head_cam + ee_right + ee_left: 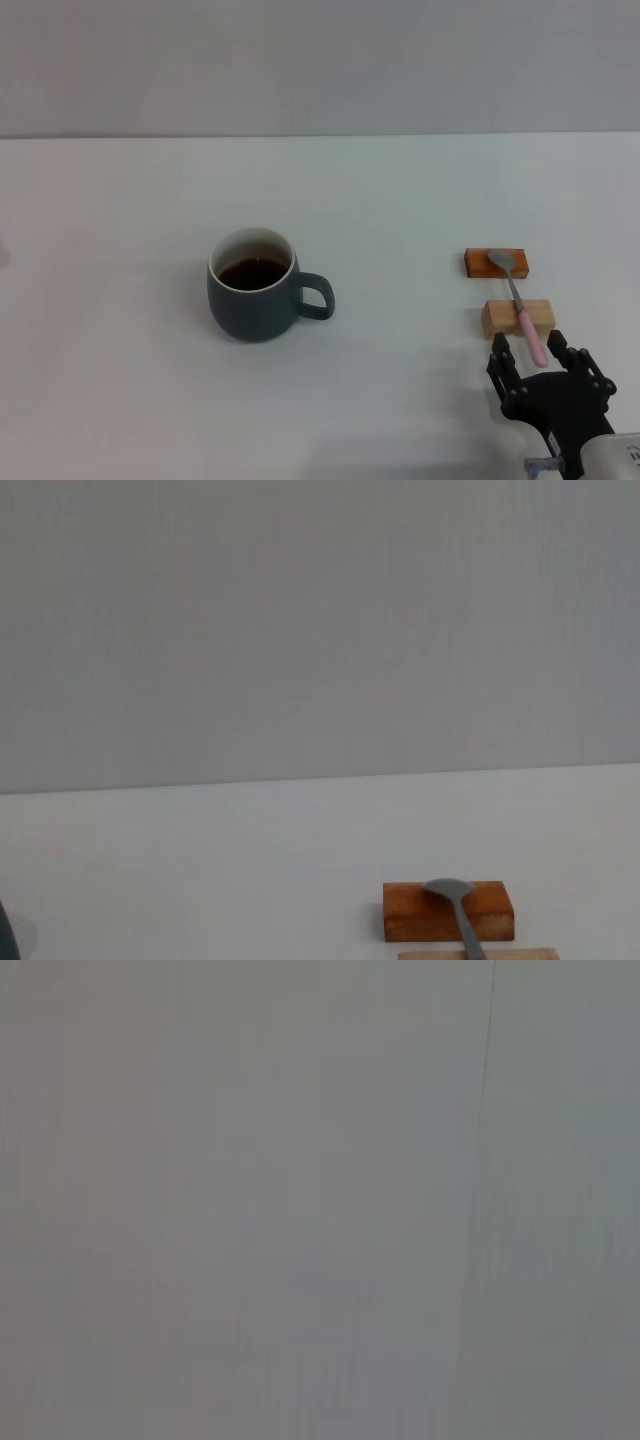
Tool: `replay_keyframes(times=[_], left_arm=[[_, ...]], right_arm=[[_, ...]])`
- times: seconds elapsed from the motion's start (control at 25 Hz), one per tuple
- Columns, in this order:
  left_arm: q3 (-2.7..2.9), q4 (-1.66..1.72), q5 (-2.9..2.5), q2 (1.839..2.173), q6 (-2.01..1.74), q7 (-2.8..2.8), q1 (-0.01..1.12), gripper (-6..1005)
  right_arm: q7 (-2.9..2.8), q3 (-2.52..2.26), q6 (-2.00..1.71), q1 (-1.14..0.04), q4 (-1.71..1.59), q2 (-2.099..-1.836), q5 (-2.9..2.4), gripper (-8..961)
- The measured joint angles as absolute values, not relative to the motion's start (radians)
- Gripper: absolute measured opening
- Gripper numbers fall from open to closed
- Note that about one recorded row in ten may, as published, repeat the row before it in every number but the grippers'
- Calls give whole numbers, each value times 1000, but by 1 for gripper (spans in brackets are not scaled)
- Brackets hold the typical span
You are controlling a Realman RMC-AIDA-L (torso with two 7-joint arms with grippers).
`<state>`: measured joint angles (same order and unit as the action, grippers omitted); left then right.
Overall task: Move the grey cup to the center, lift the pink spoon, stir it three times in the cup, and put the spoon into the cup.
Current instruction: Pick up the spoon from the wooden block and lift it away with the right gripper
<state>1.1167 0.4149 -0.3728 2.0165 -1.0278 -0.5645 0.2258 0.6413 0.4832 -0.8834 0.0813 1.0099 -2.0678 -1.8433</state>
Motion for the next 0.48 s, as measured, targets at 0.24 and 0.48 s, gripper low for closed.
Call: replay_keyframes(times=[0.24, 0.48], left_arm=[[1117, 415, -373, 2015, -1028, -564, 225, 17], [1117, 414, -373, 2014, -1028, -564, 225, 17]], right_arm=[[641, 482, -883, 85, 1009, -2070, -1844, 618], [641, 481, -886, 89, 1001, -2072, -1838, 613]])
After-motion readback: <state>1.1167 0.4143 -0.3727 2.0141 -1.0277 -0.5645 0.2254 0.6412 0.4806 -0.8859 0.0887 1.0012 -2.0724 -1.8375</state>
